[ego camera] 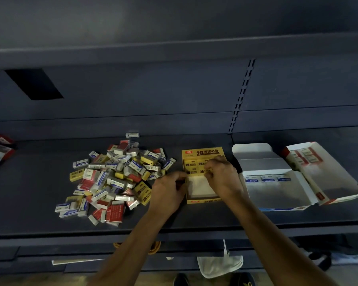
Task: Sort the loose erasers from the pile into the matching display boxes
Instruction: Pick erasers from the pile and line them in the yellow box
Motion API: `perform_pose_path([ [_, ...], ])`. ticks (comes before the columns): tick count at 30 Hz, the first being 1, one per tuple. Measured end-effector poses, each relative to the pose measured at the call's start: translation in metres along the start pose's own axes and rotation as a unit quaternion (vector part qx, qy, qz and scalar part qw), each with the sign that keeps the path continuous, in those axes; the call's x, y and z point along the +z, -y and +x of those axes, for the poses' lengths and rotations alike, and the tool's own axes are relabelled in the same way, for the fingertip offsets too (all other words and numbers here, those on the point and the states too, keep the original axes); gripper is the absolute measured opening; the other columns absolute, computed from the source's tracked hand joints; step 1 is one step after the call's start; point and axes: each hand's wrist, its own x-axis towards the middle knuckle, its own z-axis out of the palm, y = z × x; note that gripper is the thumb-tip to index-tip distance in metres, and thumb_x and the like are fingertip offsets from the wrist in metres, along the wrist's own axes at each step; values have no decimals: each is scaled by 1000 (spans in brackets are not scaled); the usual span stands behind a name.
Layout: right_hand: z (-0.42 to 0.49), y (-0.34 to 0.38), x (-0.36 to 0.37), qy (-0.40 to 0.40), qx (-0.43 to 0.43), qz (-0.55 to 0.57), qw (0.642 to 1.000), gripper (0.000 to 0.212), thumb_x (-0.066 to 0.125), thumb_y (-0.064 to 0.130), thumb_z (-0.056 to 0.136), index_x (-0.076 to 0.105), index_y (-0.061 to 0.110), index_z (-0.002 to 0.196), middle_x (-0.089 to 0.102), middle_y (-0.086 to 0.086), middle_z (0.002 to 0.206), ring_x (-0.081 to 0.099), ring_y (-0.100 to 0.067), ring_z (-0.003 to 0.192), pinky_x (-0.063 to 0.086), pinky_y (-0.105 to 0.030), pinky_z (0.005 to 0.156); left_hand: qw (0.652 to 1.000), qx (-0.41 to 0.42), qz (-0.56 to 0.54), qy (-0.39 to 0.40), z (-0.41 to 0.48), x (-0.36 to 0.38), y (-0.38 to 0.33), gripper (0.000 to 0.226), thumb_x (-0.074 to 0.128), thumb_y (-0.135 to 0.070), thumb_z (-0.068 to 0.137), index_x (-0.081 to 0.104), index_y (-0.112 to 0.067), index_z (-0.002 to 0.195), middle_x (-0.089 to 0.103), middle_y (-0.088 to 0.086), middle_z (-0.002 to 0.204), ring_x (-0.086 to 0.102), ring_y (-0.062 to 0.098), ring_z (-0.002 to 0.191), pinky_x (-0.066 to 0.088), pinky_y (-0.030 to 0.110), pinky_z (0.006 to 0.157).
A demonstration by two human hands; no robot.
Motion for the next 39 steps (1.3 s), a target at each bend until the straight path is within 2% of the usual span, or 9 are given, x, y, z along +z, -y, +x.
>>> perform_pose_path([
  [5,1,2,-1,-2,-2,-14,1000,16,57,15,90,66,12,103,56,-5,116,56,-20,103,46,-25,84,1000,-2,5,0,0,0,0,23,64,-20,87,67,-20,110,69,-6,106,64,5,92,52,24,82],
  [8,0,9,-1,-10,9,-36,999,25,53,10,89,64,16,111,54,-4,123,48,-23,115,45,-28,88,1000,12,17,-2,0,-1,-1,21,64,-19,86,68,-20,107,71,-3,102,66,9,89,54,29,79],
  [10,-2,17,0,-28,4,-38,999,32,53,7,86,61,18,115,52,-2,126,43,-24,119,43,-29,90,999,27,35,-12,-3,-4,-1,21,65,-18,85,67,-19,107,71,-2,100,66,11,86,53,25,75],
  [15,-2,43,2,-19,-53,36,998,27,59,13,85,64,18,111,57,-2,115,49,-21,110,43,-29,84,987,23,154,-40,-14,-23,5,29,68,-19,81,66,-17,111,67,5,103,63,22,92,51,31,74],
  [19,-7,66,9,21,-114,69,991,23,60,18,87,63,19,110,55,1,114,51,-16,105,34,-19,78,970,44,236,-42,-20,-43,15,26,72,-11,73,69,-12,99,69,8,91,64,28,85,53,35,73],
  [24,-12,92,24,97,-147,96,980,33,61,21,86,60,17,119,53,-1,120,49,-19,112,43,-29,88,938,-15,341,-56,-29,-60,23,24,77,-5,63,70,-9,85,66,11,84,61,33,82,52,40,64],
  [28,-14,104,33,160,-151,53,974,53,67,39,80,52,18,126,47,-2,129,39,-20,121,35,-30,98,921,-40,382,-67,-34,-64,28,29,81,-6,54,69,-8,80,63,13,87,56,37,85,50,48,66],
  [34,-17,111,42,154,-164,33,974,58,68,39,78,47,14,125,47,-3,132,35,-22,123,33,-31,101,916,-34,391,-81,-39,-60,31,26,84,-10,51,68,-7,72,57,13,97,41,33,91,48,51,70],
  [39,-20,114,48,134,-159,18,978,52,65,38,79,48,15,122,50,-3,130,36,-21,122,37,-34,100,912,-29,402,-70,-37,-60,34,23,84,-12,54,68,-9,72,57,10,97,49,32,89,47,49,71],
])
